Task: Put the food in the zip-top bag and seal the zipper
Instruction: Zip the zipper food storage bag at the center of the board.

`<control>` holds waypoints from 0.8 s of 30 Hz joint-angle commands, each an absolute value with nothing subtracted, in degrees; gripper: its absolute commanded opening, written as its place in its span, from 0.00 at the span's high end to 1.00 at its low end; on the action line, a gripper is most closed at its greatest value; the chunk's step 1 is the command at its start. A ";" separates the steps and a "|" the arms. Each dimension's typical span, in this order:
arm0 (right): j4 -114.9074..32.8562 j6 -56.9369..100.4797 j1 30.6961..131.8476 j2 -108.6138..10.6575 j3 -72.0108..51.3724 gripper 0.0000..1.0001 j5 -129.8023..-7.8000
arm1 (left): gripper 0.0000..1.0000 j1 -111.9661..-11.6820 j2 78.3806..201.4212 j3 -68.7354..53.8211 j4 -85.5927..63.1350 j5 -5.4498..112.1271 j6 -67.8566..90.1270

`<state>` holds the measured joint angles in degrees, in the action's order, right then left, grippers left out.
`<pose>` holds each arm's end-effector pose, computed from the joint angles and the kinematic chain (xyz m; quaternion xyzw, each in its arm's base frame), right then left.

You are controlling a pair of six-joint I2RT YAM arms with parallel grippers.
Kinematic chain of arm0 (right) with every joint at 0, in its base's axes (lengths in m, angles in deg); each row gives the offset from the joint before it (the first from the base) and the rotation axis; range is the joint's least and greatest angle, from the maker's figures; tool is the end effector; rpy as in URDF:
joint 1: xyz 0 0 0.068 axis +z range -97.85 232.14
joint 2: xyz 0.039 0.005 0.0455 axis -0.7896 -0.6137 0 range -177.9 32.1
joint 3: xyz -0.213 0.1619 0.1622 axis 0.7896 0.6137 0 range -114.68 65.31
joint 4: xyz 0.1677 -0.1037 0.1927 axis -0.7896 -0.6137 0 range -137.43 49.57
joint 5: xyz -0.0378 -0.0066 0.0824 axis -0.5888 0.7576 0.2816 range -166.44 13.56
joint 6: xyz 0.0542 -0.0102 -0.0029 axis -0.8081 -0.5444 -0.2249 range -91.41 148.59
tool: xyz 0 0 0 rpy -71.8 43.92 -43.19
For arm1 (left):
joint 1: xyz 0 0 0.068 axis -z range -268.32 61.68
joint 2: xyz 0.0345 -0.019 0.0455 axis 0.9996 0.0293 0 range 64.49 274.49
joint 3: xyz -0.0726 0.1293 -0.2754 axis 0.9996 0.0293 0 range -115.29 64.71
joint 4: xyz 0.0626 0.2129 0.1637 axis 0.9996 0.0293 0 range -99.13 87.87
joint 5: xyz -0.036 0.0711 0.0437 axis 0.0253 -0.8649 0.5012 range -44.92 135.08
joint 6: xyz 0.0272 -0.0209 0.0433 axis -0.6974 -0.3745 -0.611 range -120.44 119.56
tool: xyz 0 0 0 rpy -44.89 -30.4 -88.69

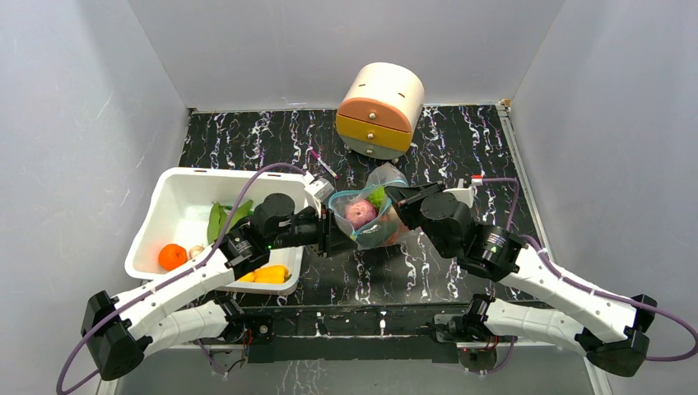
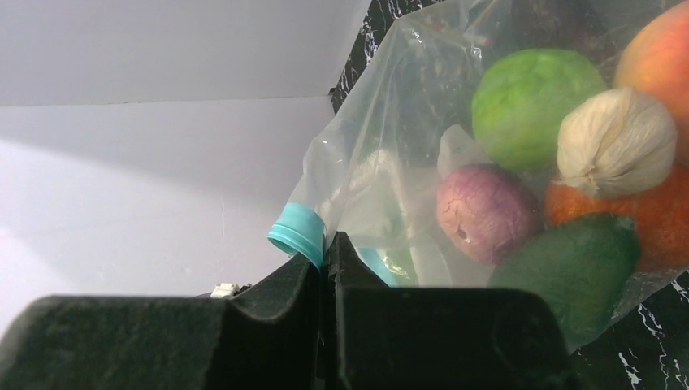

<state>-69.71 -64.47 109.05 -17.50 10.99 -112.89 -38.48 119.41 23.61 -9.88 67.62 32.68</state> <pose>0.1123 0.1313 0.3838 0.4087 0.7072 0.4277 0.3871 0.1292 -0.1755 0.3348 0.2319 0.7420 -0.5188 0.3557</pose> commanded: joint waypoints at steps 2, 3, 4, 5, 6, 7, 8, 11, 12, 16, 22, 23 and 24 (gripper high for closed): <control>-65.17 -66.27 109.19 -15.95 10.25 1.00 -114.35 | 0.98 -38.21 119.44 24.11 -13.99 68.94 32.75; -65.35 -66.24 109.19 -15.71 10.41 1.00 -114.33 | 1.00 -38.19 119.31 23.92 -13.60 68.84 32.73; -65.76 -66.17 109.19 -15.29 10.57 1.00 -114.51 | 1.00 -38.17 119.07 23.78 -13.16 68.81 32.57; -66.57 -66.22 109.19 -14.80 10.87 1.00 -114.64 | 1.00 -38.21 118.85 23.60 -12.68 68.81 32.18; -67.10 -66.13 109.15 -14.10 11.42 1.00 -114.68 | 1.00 -38.20 118.48 23.61 -12.26 68.81 31.84; -67.22 -65.92 109.18 -13.21 12.17 1.00 -114.70 | 1.00 -38.21 118.08 23.58 -11.84 68.87 31.64; -66.98 -65.34 109.19 -12.10 13.30 0.96 -114.45 | 1.00 -38.20 117.77 23.54 -11.36 69.01 31.24; -66.91 -60.98 109.18 -7.71 16.58 0.80 -112.31 | 1.00 -38.15 117.73 22.10 -7.86 70.32 28.69; -66.86 -58.27 109.19 -6.49 16.92 0.76 -111.76 | 1.00 -38.16 117.95 21.27 -6.34 70.89 27.57; -72.45 -47.27 109.19 -4.53 15.08 0.62 -109.13 | 1.00 -38.21 119.44 17.86 -0.61 73.05 21.31; -73.75 -18.15 109.19 -3.21 11.42 0.62 -100.13 | 1.00 -38.14 118.23 16.71 0.44 79.57 8.21; -73.03 -12.60 109.18 -2.78 11.02 0.62 -97.60 | 1.00 -38.21 118.28 15.89 1.27 79.82 6.43; -71.90 -7.51 109.18 -2.30 10.66 0.63 -94.29 | 1.00 -38.17 118.41 15.00 2.15 79.81 4.67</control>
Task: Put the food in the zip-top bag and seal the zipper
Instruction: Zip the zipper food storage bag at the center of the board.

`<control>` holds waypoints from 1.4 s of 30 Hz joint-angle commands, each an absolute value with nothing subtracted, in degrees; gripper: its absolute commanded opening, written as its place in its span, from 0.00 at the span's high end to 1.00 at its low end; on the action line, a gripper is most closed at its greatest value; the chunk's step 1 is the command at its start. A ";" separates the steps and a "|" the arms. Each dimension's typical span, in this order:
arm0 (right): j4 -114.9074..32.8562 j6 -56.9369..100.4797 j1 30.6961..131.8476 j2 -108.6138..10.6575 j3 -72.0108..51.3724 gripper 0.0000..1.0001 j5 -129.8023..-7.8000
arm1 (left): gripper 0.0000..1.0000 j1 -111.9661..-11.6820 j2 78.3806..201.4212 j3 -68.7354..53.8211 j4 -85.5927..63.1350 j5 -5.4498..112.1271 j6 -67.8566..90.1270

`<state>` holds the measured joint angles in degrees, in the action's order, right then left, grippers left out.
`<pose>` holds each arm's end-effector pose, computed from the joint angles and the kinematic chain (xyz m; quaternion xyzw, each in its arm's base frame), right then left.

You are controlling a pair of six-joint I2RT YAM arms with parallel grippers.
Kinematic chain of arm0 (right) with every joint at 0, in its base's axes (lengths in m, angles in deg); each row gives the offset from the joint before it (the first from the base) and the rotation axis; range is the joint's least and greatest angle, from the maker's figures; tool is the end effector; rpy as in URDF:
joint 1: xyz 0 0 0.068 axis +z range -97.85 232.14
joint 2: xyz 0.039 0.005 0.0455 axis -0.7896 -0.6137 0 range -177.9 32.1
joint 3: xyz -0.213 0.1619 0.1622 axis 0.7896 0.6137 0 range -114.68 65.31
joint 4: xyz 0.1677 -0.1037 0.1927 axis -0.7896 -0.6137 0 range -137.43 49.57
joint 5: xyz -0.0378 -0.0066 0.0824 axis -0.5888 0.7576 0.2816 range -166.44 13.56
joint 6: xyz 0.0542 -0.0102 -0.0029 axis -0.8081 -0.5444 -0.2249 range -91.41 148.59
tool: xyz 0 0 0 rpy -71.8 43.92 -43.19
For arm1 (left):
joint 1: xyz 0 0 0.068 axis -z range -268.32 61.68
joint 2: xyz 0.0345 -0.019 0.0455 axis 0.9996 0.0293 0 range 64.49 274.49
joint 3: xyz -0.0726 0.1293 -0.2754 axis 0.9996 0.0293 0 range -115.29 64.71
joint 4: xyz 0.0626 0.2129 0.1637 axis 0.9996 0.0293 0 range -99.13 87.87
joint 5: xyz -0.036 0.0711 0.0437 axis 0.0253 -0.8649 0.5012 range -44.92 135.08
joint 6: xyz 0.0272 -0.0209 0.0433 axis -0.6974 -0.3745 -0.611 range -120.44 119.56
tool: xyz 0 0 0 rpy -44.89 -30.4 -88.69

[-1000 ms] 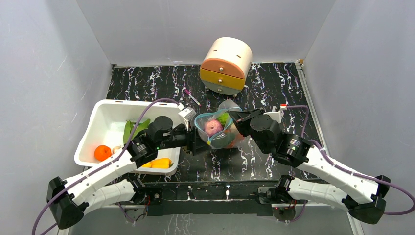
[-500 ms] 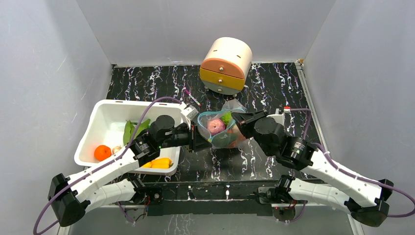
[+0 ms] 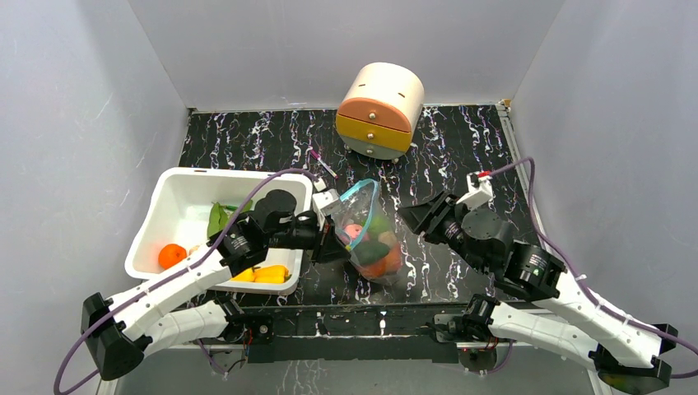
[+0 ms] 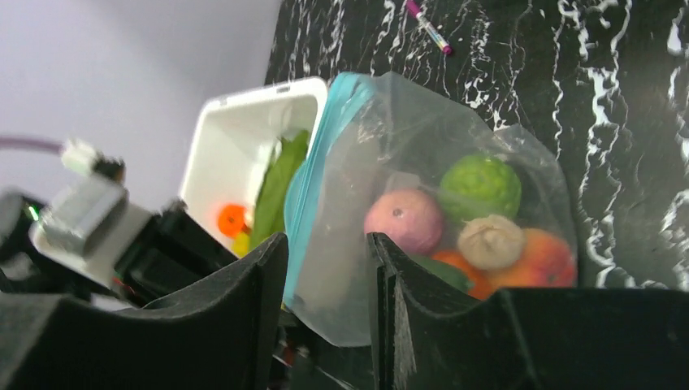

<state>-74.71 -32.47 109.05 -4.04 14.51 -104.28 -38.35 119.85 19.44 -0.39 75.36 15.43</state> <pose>0.0754 0.0833 0.3814 0.1673 0.7877 0.3781 0.4567 0.1231 -0.1760 0.3437 0.3754 0.7059 -0.4837 0.3561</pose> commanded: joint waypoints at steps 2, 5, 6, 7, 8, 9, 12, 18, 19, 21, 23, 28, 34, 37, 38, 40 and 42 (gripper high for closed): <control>-70.36 3.33 109.14 -1.72 9.83 0.62 -87.29 | 1.00 -38.22 119.44 13.14 3.59 79.47 1.58; -69.26 17.55 109.18 -1.83 8.04 0.60 -77.50 | 1.00 -38.16 121.75 9.87 5.48 79.79 -2.47; -68.99 21.45 109.17 -2.25 7.41 0.59 -75.24 | 1.00 -38.14 123.15 8.69 6.18 80.24 -3.75; -68.96 25.28 109.18 -2.91 6.67 0.58 -72.71 | 1.00 -38.22 124.19 7.38 6.94 80.71 -5.00; -69.27 28.92 109.19 -3.83 5.91 0.57 -70.27 | 1.00 -38.16 125.05 6.23 7.37 81.05 -5.95; -69.72 33.90 109.19 -5.17 4.99 0.56 -68.18 | 1.00 -38.18 125.82 5.36 7.60 81.29 -6.58; -72.07 42.44 109.19 -9.37 2.57 0.53 -63.20 | 1.00 -38.19 127.28 3.57 7.33 82.33 -8.38; -71.84 53.95 109.19 -13.79 1.87 0.48 -55.65 | 1.00 -38.19 128.16 1.95 6.88 85.40 -12.26; -71.81 55.26 109.19 -14.23 1.94 0.48 -55.73 | 1.00 -38.22 128.13 1.65 6.94 86.20 -12.73; -72.44 57.29 109.18 -15.34 1.76 0.48 -55.89 | 1.00 -38.19 128.04 0.80 7.60 87.21 -13.58; -73.28 59.25 109.14 -16.33 1.39 0.48 -55.57 | 1.00 -38.19 128.07 0.15 8.58 87.75 -14.23; -73.25 61.72 109.19 -18.17 2.31 0.47 -55.93 | 1.00 -38.16 127.63 0.00 10.63 89.13 -16.15; -74.36 64.45 109.19 -19.62 3.76 0.47 -55.99 | 1.00 -38.17 127.03 0.37 11.16 90.43 -16.86; -74.37 64.78 109.19 -19.70 5.19 0.48 -55.97 | 1.00 -38.22 126.36 0.71 11.18 90.24 -16.86; -74.42 64.80 109.14 -19.85 5.54 0.50 -56.09 | 1.00 -38.18 126.31 0.73 11.22 89.83 -16.73; -74.78 64.66 109.19 -19.93 6.18 0.56 -56.61 | 1.00 -38.18 126.33 0.23 11.93 89.00 -16.70; -74.67 64.51 109.17 -19.66 6.62 0.68 -57.71 | 1.00 -38.22 126.29 -0.58 12.39 88.21 -16.28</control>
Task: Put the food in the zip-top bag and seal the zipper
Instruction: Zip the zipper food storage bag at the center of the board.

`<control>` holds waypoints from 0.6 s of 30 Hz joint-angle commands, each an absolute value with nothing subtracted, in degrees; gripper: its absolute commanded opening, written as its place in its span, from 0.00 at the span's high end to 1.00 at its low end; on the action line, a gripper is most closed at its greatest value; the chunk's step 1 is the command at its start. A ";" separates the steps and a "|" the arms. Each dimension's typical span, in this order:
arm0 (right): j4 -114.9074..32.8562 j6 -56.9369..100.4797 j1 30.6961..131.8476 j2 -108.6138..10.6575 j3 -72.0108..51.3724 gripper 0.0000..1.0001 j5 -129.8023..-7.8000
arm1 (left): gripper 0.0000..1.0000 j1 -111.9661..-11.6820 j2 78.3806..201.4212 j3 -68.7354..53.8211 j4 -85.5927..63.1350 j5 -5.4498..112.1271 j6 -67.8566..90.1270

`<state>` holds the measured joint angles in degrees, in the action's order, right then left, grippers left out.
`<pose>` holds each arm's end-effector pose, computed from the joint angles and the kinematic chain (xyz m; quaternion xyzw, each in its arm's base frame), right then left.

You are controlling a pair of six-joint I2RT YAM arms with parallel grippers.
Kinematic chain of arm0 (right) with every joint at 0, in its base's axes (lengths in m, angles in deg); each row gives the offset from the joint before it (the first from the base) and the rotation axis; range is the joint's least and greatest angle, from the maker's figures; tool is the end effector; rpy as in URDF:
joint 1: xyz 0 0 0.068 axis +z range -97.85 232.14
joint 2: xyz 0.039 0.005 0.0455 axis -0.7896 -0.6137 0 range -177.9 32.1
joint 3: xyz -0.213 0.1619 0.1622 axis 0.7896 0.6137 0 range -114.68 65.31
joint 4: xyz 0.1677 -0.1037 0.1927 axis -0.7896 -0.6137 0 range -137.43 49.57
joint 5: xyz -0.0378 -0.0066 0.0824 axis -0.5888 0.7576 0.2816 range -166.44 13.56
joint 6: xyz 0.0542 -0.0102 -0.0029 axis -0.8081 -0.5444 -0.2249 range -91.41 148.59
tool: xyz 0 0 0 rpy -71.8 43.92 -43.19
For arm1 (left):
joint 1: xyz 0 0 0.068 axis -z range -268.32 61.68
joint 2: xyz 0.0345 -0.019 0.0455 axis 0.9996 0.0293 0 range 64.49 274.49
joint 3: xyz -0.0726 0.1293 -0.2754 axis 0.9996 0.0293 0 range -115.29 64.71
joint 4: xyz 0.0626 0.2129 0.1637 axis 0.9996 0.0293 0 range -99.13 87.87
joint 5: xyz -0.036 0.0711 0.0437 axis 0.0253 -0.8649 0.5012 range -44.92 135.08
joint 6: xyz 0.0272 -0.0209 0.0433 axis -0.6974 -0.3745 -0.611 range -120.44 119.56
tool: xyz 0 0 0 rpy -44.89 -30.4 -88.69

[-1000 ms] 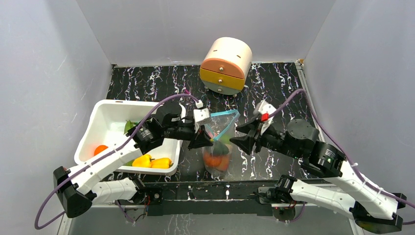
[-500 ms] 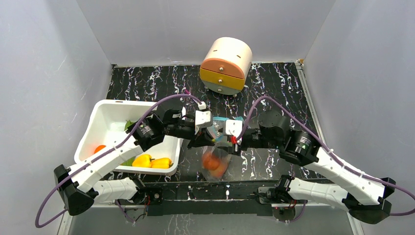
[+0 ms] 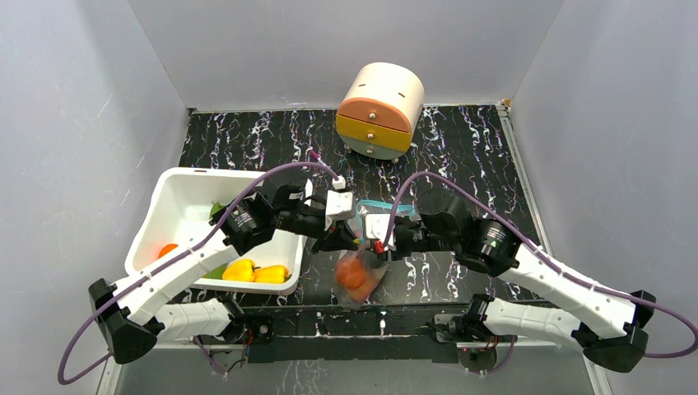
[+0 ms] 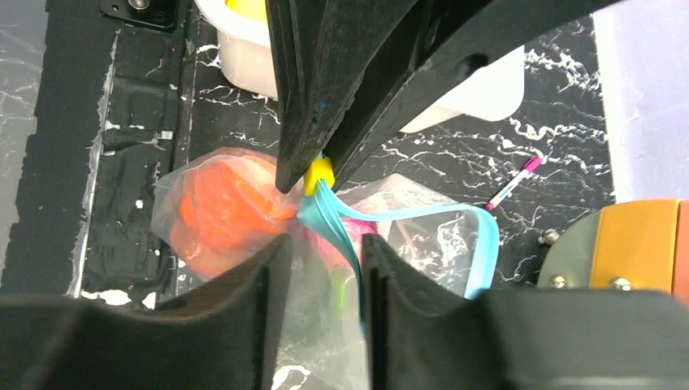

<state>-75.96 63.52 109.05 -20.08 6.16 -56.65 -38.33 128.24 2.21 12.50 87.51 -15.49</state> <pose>0.0877 0.1576 0.3935 -0.6694 0.5261 0.2409 0.4659 0.1350 -0.2003 0.4020 0.5862 0.5475 -0.4424 0.4011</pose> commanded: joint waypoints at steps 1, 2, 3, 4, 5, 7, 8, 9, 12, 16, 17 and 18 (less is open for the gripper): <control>-74.12 64.41 109.18 -19.48 6.85 0.75 -58.43 | 1.00 -38.18 126.10 -0.67 11.85 87.38 -15.37; -73.40 64.30 109.19 -19.18 7.08 0.86 -59.03 | 1.00 -38.19 125.84 -0.62 11.11 86.36 -14.31; -72.72 64.23 109.19 -19.07 7.20 0.97 -59.84 | 1.00 -38.22 125.51 -0.55 10.49 84.86 -13.39; -72.05 63.97 109.18 -18.94 7.17 1.00 -60.67 | 0.97 -38.16 125.23 -0.31 9.31 82.48 -11.03; -71.40 63.37 109.18 -18.77 7.13 1.00 -61.51 | 0.89 -38.15 124.82 0.06 7.69 78.58 -7.90; -70.08 61.70 109.16 -18.22 7.03 1.00 -63.18 | 0.75 -38.17 123.84 0.45 6.08 73.43 -3.57; -68.93 59.80 109.18 -17.79 7.09 1.00 -64.55 | 0.70 -38.17 122.45 1.08 5.02 72.94 -1.37; -67.70 57.43 109.19 -17.10 7.42 1.00 -65.85 | 0.63 -38.15 120.86 2.46 2.77 72.98 1.34; -63.49 54.40 109.19 -14.12 9.93 1.00 -67.82 | 0.49 -38.14 115.62 9.03 -5.38 72.41 8.77; -58.87 50.35 109.19 -10.53 12.80 1.00 -67.64 | 0.44 -38.14 111.33 14.25 -11.79 69.32 10.79; -58.13 49.56 109.19 -10.18 13.26 1.00 -67.34 | 0.43 -38.14 111.24 14.66 -12.16 68.70 9.77; -57.74 48.91 109.19 -9.98 13.54 1.00 -67.16 | 0.43 -38.14 111.42 14.99 -12.20 68.12 9.01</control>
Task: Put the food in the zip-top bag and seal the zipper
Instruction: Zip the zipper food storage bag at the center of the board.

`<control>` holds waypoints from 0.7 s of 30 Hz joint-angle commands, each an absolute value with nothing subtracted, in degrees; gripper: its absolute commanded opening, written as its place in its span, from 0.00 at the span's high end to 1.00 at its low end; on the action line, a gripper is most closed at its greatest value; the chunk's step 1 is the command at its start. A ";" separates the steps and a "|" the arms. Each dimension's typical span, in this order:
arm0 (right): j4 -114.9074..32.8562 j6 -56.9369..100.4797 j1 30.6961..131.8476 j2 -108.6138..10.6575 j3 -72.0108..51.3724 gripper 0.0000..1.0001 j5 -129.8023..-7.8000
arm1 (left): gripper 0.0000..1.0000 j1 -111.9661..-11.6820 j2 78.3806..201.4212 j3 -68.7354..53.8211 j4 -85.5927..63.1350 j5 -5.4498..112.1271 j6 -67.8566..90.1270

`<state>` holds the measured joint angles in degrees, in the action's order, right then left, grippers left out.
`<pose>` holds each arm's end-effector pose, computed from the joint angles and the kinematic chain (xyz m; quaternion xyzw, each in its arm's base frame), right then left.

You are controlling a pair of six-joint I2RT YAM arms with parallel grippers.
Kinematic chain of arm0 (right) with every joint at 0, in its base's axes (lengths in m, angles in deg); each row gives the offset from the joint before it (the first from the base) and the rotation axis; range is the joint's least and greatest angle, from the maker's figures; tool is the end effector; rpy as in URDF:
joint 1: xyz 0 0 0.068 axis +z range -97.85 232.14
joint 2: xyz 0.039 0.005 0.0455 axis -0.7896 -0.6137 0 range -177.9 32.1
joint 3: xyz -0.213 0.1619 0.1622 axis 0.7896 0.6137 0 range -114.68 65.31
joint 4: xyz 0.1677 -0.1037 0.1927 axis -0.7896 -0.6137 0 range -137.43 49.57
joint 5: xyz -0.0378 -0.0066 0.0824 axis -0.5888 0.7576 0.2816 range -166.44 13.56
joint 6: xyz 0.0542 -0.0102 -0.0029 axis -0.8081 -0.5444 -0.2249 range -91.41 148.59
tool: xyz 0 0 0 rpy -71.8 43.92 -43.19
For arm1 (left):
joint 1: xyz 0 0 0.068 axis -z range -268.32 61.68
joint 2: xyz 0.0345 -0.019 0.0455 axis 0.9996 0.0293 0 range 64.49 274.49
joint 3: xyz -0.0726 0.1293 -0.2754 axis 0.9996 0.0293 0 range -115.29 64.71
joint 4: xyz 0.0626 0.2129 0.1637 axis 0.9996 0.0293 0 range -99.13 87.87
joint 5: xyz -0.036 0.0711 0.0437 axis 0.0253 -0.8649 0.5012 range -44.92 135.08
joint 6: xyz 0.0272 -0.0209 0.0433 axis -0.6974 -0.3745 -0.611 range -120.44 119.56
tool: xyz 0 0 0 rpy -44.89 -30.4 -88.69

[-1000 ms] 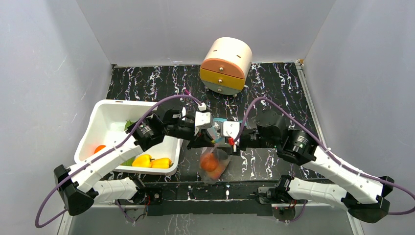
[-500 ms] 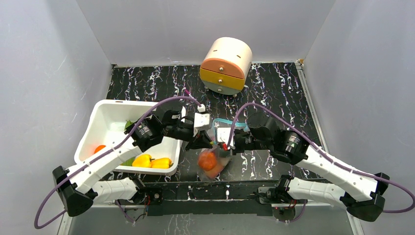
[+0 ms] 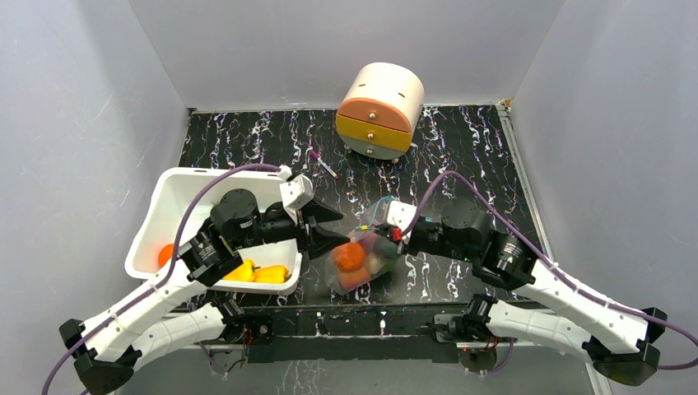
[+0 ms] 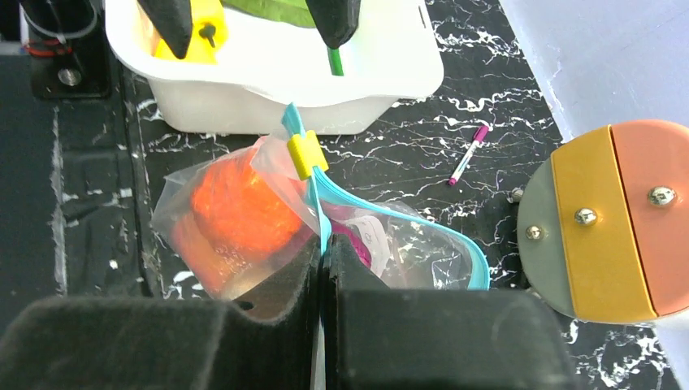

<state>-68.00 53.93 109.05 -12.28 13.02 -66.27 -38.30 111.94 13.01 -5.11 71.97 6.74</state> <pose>0.0796 0.1341 0.3849 -0.5739 0.5798 0.2258 0.5324 0.1001 -0.1459 0.4179 0.4040 0.5787 -0.4740 0.5265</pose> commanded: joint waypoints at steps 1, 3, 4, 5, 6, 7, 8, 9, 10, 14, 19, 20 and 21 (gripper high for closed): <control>-57.32 48.36 109.19 -9.80 13.95 1.00 -67.36 | 0.43 -38.16 111.72 15.24 -12.39 67.74 8.35; -56.17 47.11 109.18 -9.53 15.00 1.00 -68.25 | 0.43 -38.15 112.94 15.80 -13.34 67.78 7.07; -55.56 46.58 109.18 -9.33 15.49 1.00 -68.49 | 0.44 -38.20 113.72 15.99 -13.84 68.57 6.29; -54.98 46.00 109.17 -9.07 15.82 1.00 -68.48 | 0.45 -38.19 114.63 16.05 -14.39 69.67 5.78; -54.41 45.51 109.14 -8.85 16.22 1.00 -68.22 | 0.47 -38.18 115.57 16.08 -15.05 70.73 5.52; -53.83 44.99 109.14 -8.51 16.62 1.00 -68.00 | 0.49 -38.18 116.39 16.10 -15.74 71.63 5.38; -53.31 44.57 109.18 -8.23 16.96 1.00 -67.85 | 0.50 -38.18 117.28 16.10 -16.47 72.58 5.42; -52.93 44.32 109.19 -8.02 17.24 1.00 -67.77 | 0.51 -38.21 118.30 16.04 -17.15 73.63 5.44; -52.76 44.05 109.14 -7.91 17.40 1.00 -67.85 | 0.53 -38.15 118.89 15.95 -17.85 74.87 5.50; -52.71 43.80 109.19 -8.29 17.34 1.00 -68.17 | 0.63 -38.14 120.59 16.16 -19.76 77.74 5.71; -53.11 43.62 109.19 -8.40 17.63 1.00 -68.01 | 1.00 -38.18 119.81 16.93 -20.56 77.55 5.60; -53.40 43.64 109.19 -8.16 17.72 1.00 -68.08 | 1.00 -38.19 119.58 17.10 -20.77 77.46 5.68; -53.89 43.88 109.19 -7.87 17.76 1.00 -68.34 | 1.00 -38.21 119.37 17.09 -20.89 77.44 5.66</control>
<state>-58.95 44.53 109.05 -9.17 18.29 -67.69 -38.30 121.22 16.24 -17.18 75.82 6.25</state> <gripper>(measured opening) 0.010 0.009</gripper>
